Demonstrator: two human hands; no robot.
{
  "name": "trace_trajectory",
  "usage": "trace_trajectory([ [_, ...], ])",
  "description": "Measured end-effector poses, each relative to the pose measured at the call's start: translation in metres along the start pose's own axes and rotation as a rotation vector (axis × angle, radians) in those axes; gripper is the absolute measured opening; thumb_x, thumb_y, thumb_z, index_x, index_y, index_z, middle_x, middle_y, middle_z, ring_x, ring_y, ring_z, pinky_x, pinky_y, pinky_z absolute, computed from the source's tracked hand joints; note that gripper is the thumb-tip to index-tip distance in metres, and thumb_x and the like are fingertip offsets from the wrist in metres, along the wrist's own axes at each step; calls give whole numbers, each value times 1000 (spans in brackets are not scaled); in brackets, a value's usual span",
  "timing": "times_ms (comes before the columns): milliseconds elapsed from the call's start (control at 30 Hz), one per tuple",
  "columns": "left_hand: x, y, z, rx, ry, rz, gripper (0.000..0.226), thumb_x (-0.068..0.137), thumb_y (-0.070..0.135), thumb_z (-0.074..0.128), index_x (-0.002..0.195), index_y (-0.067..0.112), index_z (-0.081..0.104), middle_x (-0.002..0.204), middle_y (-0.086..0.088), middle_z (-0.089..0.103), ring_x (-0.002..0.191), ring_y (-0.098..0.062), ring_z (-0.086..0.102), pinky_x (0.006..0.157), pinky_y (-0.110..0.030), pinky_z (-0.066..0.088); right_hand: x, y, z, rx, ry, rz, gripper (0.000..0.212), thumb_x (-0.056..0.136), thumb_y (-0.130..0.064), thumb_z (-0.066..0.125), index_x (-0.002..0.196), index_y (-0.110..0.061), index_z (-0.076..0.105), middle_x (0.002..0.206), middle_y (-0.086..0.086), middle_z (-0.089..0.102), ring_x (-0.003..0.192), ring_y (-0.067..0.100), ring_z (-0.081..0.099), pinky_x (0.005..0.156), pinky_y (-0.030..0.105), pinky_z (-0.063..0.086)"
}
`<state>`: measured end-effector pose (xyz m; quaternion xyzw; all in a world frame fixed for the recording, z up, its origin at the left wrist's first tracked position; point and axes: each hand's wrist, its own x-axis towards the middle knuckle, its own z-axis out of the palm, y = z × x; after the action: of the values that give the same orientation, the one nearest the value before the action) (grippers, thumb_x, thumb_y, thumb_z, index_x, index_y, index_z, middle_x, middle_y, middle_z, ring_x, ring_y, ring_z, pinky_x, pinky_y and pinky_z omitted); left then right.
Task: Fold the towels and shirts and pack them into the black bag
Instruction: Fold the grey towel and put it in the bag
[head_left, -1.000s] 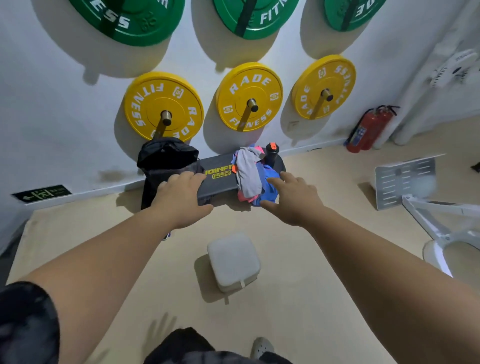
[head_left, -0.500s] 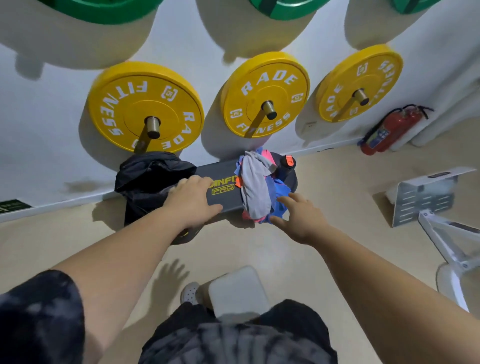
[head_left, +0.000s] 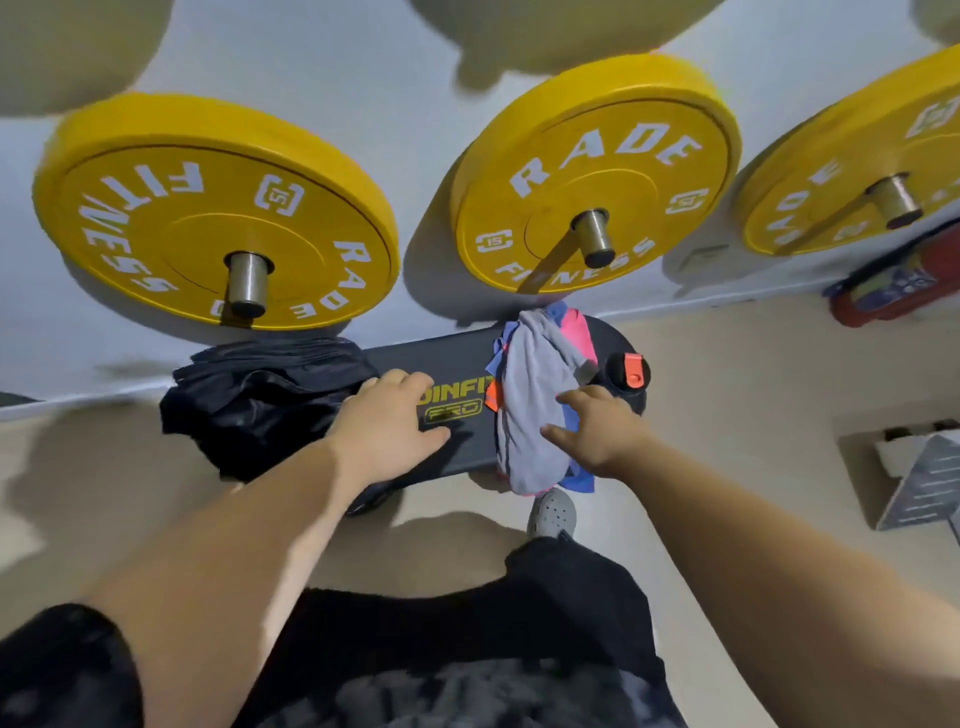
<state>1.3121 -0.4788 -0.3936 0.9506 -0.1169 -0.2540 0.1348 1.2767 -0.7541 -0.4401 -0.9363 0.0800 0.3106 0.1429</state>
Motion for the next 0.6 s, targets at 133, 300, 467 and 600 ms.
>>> trace_trajectory([
  [133,76,2,38,-4,-46,-1,66,85,56,62,141,30,41,137,1,49,125,-26,46,100,-44,45,84,13,12,20,-66,-34,69,91,-62,52,149,-26,40,156,6,35,136,36,40,111,49,38],
  [300,187,-21,111,0,-128,91,65,84,56,61,141,30,40,136,1,48,123,-25,46,97,-43,47,183,35,59,38,-35,1,71,89,-64,52,148,-27,41,153,6,39,138,32,40,112,48,37],
  [467,292,-64,210,-7,-134,124,69,87,54,60,146,27,35,143,-2,44,129,-29,43,102,-46,44,273,62,138,84,50,59,70,87,-62,48,143,-22,48,142,8,50,129,34,46,109,43,37],
  [600,344,-73,291,-141,-141,178,69,91,50,57,150,28,31,149,-2,40,132,-29,41,105,-47,42,330,86,201,115,275,33,54,88,-46,51,126,-11,62,120,11,63,113,35,57,97,44,46],
])
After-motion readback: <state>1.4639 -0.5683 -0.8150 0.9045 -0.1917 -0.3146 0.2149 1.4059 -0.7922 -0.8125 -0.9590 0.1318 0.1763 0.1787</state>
